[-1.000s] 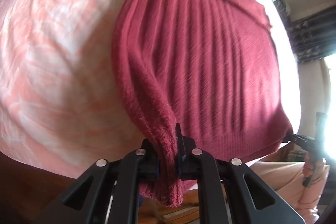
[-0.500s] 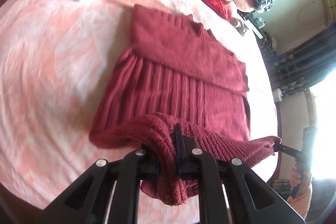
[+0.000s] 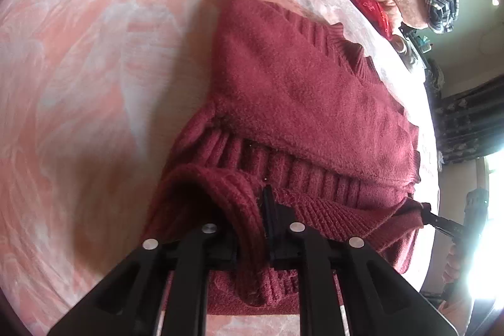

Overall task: Fold small clothes
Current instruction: 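Lift the hem with both grippers and fold it up toward the collar, then open both grippers and release the folded hem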

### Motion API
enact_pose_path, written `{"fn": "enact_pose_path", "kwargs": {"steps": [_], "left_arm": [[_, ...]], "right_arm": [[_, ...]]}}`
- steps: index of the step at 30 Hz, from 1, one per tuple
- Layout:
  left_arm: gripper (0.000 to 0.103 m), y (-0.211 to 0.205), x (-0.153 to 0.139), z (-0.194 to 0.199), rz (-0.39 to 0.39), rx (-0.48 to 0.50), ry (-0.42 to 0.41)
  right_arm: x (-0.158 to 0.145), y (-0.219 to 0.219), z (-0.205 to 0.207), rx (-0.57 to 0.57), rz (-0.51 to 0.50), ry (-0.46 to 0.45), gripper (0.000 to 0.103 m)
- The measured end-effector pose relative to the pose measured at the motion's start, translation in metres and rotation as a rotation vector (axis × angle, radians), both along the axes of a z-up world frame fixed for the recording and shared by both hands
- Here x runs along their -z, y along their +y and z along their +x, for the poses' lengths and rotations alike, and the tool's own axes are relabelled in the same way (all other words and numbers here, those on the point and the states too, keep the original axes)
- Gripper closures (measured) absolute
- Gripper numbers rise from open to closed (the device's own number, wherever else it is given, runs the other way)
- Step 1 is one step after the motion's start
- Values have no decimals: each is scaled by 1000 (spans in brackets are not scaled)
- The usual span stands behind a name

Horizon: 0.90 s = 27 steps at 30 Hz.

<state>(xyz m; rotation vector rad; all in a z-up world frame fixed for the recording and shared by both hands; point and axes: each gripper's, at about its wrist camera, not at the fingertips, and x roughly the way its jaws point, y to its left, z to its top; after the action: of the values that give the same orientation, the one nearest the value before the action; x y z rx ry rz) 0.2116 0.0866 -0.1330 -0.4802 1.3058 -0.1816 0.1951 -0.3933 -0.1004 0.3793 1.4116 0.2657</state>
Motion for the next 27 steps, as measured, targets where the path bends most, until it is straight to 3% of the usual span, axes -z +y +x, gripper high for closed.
{"fn": "enact_pose_path", "kwargs": {"steps": [4,6,7,8,11,13,14,22,27], "left_arm": [[78,15,3,7,-63,-43,44],[54,26,-9,7,-70,-73,23],[38,33,-20,7,-53,-98,-12],[35,39,-30,7,-37,-112,-51],[33,48,-56,5,30,-102,-131],[30,47,-61,3,65,-70,-159],[29,45,-62,3,93,-45,-168],[28,6,-38,4,333,163,-195],[28,-12,-24,3,307,236,-176]], "right_arm": [[0,-12,7,31,-28,-24,77],[-5,-24,5,55,-21,-36,63],[-8,-28,4,58,-32,-43,63],[-12,-32,1,60,-43,-52,63],[-21,-44,-5,61,-32,-65,62],[-24,-49,-8,60,-11,-64,52],[-25,-51,-9,57,-5,-66,45],[-9,-32,-10,-24,-32,-37,42],[2,-18,-9,-74,-73,-20,37]]}}
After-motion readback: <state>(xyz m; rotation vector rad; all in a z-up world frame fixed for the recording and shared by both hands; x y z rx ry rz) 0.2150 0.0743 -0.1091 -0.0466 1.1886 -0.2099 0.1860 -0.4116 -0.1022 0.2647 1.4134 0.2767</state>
